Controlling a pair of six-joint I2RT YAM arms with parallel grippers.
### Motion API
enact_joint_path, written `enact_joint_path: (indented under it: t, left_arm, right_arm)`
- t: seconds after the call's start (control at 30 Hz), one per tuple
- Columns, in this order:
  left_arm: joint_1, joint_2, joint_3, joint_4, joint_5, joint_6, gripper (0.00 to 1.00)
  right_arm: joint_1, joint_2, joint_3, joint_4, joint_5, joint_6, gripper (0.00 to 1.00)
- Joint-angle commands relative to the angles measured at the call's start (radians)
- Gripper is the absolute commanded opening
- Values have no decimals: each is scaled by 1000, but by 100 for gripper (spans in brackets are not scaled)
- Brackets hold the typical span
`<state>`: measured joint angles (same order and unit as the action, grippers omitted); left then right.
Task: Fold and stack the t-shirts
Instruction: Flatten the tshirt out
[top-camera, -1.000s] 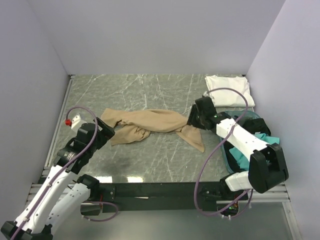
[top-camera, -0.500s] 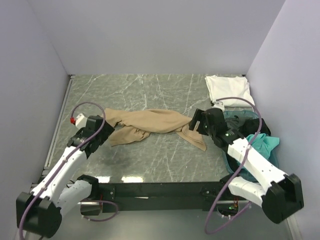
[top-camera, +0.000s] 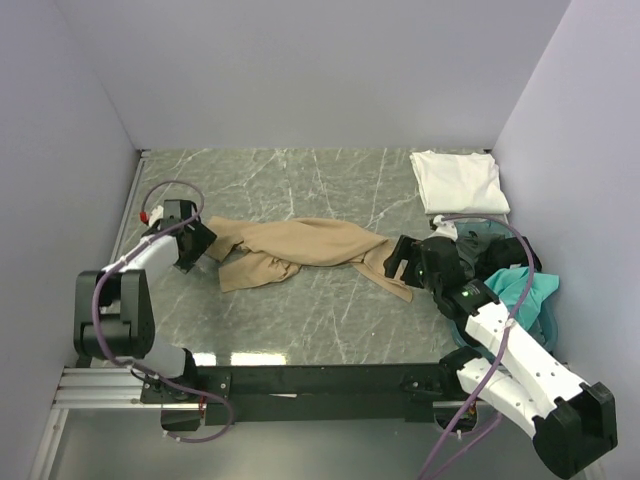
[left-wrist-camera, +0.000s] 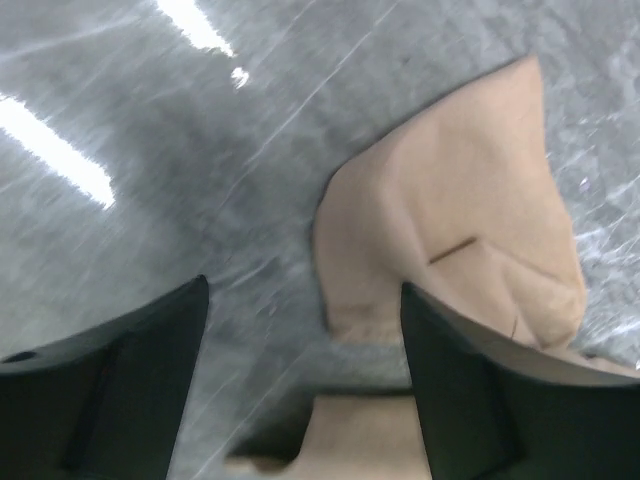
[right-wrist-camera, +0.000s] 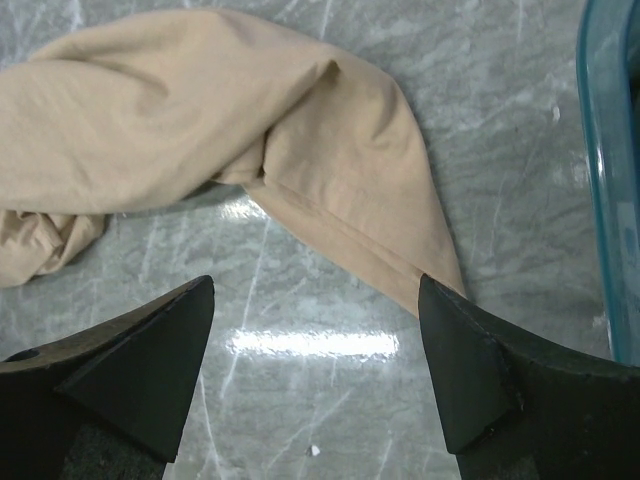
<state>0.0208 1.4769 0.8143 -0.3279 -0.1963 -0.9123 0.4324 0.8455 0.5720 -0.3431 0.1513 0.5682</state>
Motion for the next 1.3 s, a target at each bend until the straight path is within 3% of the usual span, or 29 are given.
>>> enact_joint_path:
  t: [0.0, 0.17, 0.33, 0.37, 0.4, 0.47, 0.63, 0.83, 1.27]
  left_arm:
    - [5, 63, 62, 52, 57, 58, 77]
    - [7, 155, 117, 40, 83, 69, 64]
    - [7, 207, 114, 64, 116, 72, 42]
    - [7, 210, 114, 59, 109, 70, 36]
    - [7, 218, 117, 53, 101, 70, 18]
    - [7, 218, 123, 36, 77, 70, 1]
    - [7, 165, 114, 32, 61, 67, 1]
    - [7, -18, 34, 18, -20, 32, 1]
    - [7, -429, -72, -31, -124, -54, 1]
  right_arm:
    - [5, -25, -17, 6, 11, 18, 89]
    - [5, -26, -35, 1, 11, 38, 88]
    - [5, -39, -53, -11, 28, 53, 88]
    - [5, -43, -57, -11, 27, 55, 88]
    - [5, -46, -60, -10, 25, 55, 88]
    - [5, -46, -69, -4, 14, 58, 88]
    - [5, -28, -60, -25, 4, 61, 88]
    - [5, 16, -48, -57, 34, 79, 88]
    - [5, 283, 29, -91, 137, 128, 82]
